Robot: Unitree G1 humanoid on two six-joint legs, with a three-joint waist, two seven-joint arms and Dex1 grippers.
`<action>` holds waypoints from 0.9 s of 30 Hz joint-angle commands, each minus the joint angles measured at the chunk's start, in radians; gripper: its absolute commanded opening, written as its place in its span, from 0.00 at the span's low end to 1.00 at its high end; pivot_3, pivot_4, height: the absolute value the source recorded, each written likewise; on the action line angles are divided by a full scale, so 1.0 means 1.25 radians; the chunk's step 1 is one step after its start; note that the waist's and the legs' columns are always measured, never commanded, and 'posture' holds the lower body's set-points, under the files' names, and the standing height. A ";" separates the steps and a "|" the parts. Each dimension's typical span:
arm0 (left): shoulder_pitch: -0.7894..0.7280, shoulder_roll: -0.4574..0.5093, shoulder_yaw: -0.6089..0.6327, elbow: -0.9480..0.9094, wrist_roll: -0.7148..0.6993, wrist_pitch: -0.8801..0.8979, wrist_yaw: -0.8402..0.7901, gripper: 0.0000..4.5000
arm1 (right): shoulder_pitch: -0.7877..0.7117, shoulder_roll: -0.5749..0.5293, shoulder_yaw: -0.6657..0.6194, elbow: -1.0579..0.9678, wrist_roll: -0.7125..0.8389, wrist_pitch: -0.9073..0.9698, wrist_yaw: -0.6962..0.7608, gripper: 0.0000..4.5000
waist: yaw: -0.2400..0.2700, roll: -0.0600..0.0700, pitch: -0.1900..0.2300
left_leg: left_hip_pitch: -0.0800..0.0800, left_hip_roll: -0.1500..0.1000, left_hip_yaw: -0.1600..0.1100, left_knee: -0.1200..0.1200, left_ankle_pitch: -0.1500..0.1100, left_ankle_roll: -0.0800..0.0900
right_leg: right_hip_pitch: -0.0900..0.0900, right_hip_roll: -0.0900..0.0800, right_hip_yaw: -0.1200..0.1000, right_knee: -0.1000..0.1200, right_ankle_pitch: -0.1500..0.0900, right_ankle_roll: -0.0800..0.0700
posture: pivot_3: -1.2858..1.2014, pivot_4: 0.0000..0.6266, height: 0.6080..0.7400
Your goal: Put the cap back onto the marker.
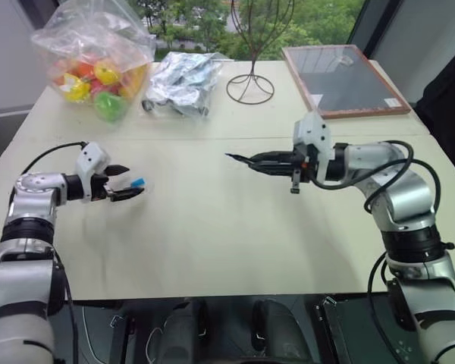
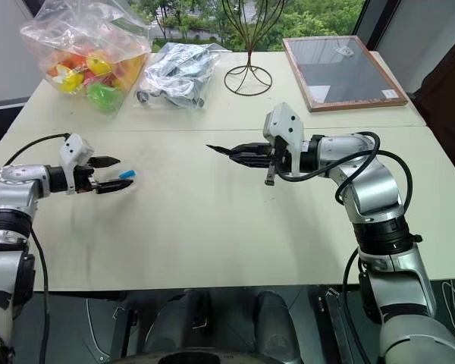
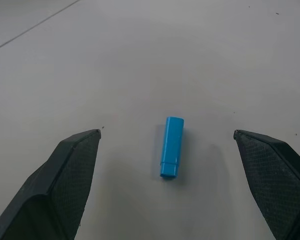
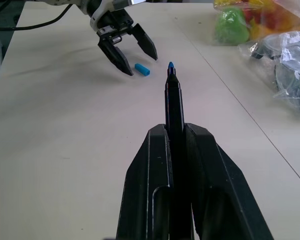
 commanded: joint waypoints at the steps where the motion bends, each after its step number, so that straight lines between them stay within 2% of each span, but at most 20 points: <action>1: -0.026 -0.001 -0.006 0.021 0.022 -0.029 -0.010 1.00 | -0.002 -0.013 -0.026 -0.035 0.019 -0.003 -0.014 0.02 | 0.001 0.000 0.000 | 0.000 0.000 0.000 0.000 0.000 0.000 | 0.000 0.000 0.000 0.000 0.000 0.000 | 0.52 0.24 1.00; 2: -0.028 -0.003 -0.007 0.027 0.027 -0.034 -0.012 1.00 | -0.002 -0.014 -0.027 -0.036 0.021 -0.003 -0.017 0.02 | 0.001 0.000 0.000 | 0.000 0.000 0.000 0.000 0.000 0.001 | 0.000 0.000 0.000 0.000 0.000 0.000 | 0.52 0.24 1.00; 5: -0.032 -0.008 -0.008 0.038 0.036 -0.044 -0.015 0.82 | -0.002 -0.015 -0.028 -0.035 0.024 -0.005 -0.024 0.00 | 0.002 0.000 0.000 | 0.000 0.000 0.000 0.000 -0.001 0.001 | 0.000 0.000 0.000 0.000 0.000 0.000 | 0.52 0.24 1.00; 9: -0.033 -0.010 -0.008 0.042 0.045 -0.049 -0.017 0.37 | 0.001 -0.019 -0.029 -0.038 0.029 -0.005 -0.032 0.00 | 0.001 0.000 0.000 | 0.000 0.000 0.000 0.000 -0.001 0.001 | 0.000 0.000 0.000 0.000 0.000 0.000 | 0.52 0.24 1.00; 27: -0.015 -0.007 -0.020 0.058 0.073 -0.046 -0.028 0.37 | -0.007 -0.018 -0.026 -0.010 0.028 -0.019 -0.044 0.00 | 0.000 0.000 0.000 | 0.000 0.000 0.000 0.000 -0.001 0.002 | 0.000 0.000 0.000 0.000 0.000 0.000 | 0.52 0.24 1.00</action>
